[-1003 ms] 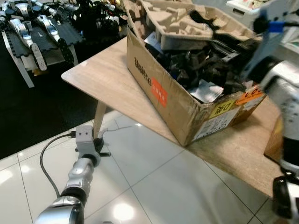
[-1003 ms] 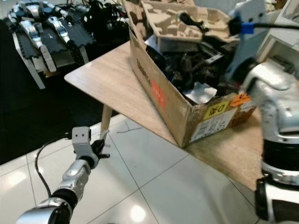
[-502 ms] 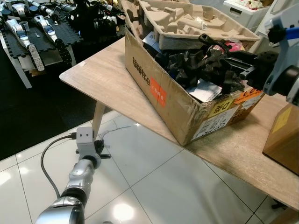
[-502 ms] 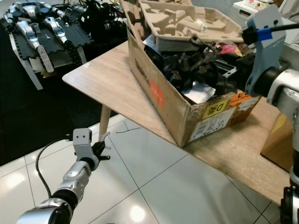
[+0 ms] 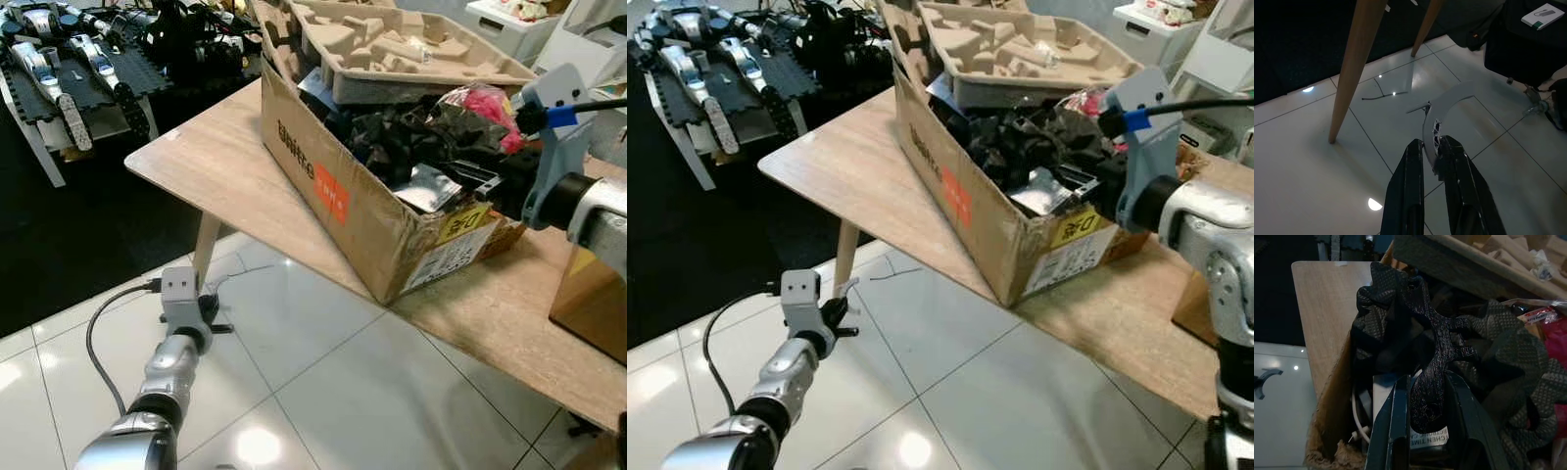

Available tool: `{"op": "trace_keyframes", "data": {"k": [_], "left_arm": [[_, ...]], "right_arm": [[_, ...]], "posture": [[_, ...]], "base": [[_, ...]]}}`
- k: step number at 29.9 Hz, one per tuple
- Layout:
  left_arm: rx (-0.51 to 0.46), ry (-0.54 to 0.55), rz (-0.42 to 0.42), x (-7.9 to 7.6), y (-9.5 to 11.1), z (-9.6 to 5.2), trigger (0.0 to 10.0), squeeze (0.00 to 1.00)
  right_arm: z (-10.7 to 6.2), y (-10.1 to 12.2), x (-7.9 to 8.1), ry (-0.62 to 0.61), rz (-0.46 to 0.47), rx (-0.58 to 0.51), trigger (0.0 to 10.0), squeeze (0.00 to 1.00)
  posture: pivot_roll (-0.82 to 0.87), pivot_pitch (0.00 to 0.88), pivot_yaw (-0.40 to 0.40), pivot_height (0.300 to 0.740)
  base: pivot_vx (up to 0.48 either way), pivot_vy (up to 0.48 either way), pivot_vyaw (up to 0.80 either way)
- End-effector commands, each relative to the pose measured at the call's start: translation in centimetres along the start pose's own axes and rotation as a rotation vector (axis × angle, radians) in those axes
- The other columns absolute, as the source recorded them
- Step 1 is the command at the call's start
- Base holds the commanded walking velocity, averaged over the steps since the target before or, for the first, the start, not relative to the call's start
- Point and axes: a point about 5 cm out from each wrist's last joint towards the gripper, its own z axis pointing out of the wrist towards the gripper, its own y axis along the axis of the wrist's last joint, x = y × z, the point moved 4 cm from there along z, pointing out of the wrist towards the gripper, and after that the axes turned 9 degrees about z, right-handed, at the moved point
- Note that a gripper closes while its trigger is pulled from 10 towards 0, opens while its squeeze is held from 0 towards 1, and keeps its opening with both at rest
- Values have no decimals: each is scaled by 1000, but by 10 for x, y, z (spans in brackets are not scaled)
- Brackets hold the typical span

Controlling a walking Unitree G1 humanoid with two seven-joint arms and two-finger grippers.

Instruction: Picking trash to rubbish bin

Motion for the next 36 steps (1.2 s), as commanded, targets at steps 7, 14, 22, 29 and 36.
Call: {"op": "trace_keyframes", "data": {"k": [7, 14, 22, 29, 36], "left_arm": [[17, -15, -11, -4, -5, -1, 10000, 0], [13, -13, -8, -3, -3, 0, 10000, 0], [-2, 13, -5, 5, 2, 0, 10000, 0], [-39, 134, -2, 39, 14, -4, 10000, 0], [-168, 459, -35, 118, 48, -27, 10000, 0]], "right_arm": [[3, 2, -1, -11, 0, -26, 10000, 1000], [1, 14, -3, -18, -4, -77, 10000, 1000], [-2, 34, -6, -39, -27, -200, 10000, 0], [-11, 64, 9, 61, 4, -404, 10000, 0], [-27, 80, 42, 330, 117, -598, 10000, 0]], "posture": [[-16, 101, -32, 740], [-17, 94, -33, 740], [-19, 97, -30, 740], [-15, 102, -31, 740], [-16, 103, -30, 740]], "base": [[0, 0, 0], [0, 0, 0], [0, 0, 0], [0, 0, 0], [0, 0, 0]]}}
